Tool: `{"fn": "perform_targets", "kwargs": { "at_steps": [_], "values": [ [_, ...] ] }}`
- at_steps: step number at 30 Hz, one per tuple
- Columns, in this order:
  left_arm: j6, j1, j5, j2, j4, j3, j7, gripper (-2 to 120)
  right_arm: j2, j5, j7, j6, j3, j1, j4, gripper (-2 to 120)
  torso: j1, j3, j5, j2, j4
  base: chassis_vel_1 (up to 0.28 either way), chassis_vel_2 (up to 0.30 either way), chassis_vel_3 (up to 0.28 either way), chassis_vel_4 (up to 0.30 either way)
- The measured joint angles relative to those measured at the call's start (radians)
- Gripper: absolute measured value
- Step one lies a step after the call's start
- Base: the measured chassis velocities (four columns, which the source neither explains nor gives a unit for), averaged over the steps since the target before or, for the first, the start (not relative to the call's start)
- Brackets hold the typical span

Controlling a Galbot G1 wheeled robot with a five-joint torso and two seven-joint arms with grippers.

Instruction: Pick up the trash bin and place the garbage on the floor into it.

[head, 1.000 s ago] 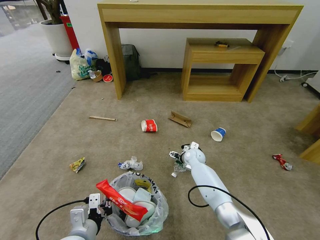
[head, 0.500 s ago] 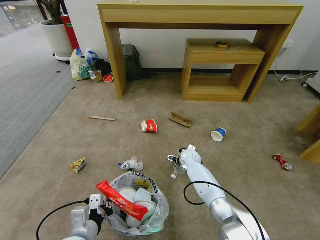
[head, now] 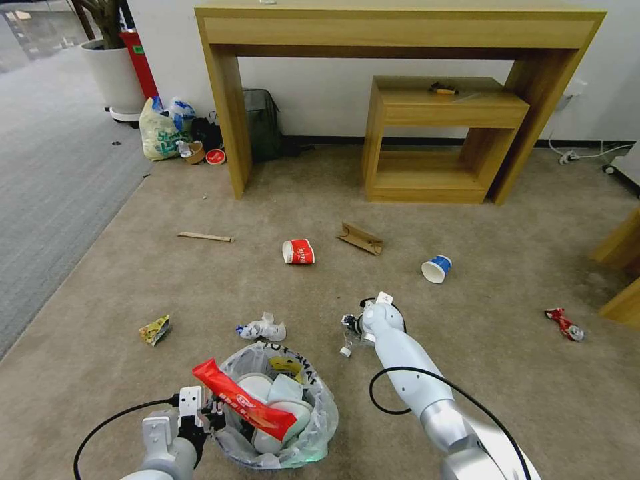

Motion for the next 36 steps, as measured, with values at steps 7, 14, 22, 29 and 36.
{"fn": "perform_targets", "kwargs": {
  "at_steps": [7,14,22,29,36],
  "values": [
    [0.000,-0.005,-0.005,0.004,0.003,0.000,0.001,0,-0.003,-0.017,-0.015,0.013,0.000,-0.012,0.007,15,0.000,0.000,0.0001,0.000,0.0001,0.000,0.000,0.000,0.000],
    [0.000,-0.007,-0.011,0.012,0.003,-0.002,0.002,0,-0.013,-0.039,-0.020,0.020,0.000,-0.034,0.042,0,0.000,0.000,0.0001,0.000,0.0001,0.000,0.000,0.000,0.000],
    [-0.005,-0.005,-0.014,0.016,0.004,-0.003,0.003,0,-0.046,-0.133,-0.040,0.045,-0.008,-0.088,0.144,0,0.000,0.000,0.0001,0.000,0.0001,0.000,0.000,0.000,0.000],
    [-0.005,-0.004,-0.021,0.026,-0.002,-0.007,0.003,0,-0.088,-0.208,-0.061,0.061,-0.008,-0.161,0.290,0,0.000,0.000,0.0000,0.000,0.0001,0.000,0.000,0.000,0.000],
    [-0.007,-0.003,-0.023,0.031,-0.003,-0.007,0.003,0,-0.143,-0.111,-0.028,0.025,-0.008,-0.260,0.449,0,0.000,0.000,0.0001,0.000,0.0000,0.000,0.000,0.000,0.000]
  ]
}}
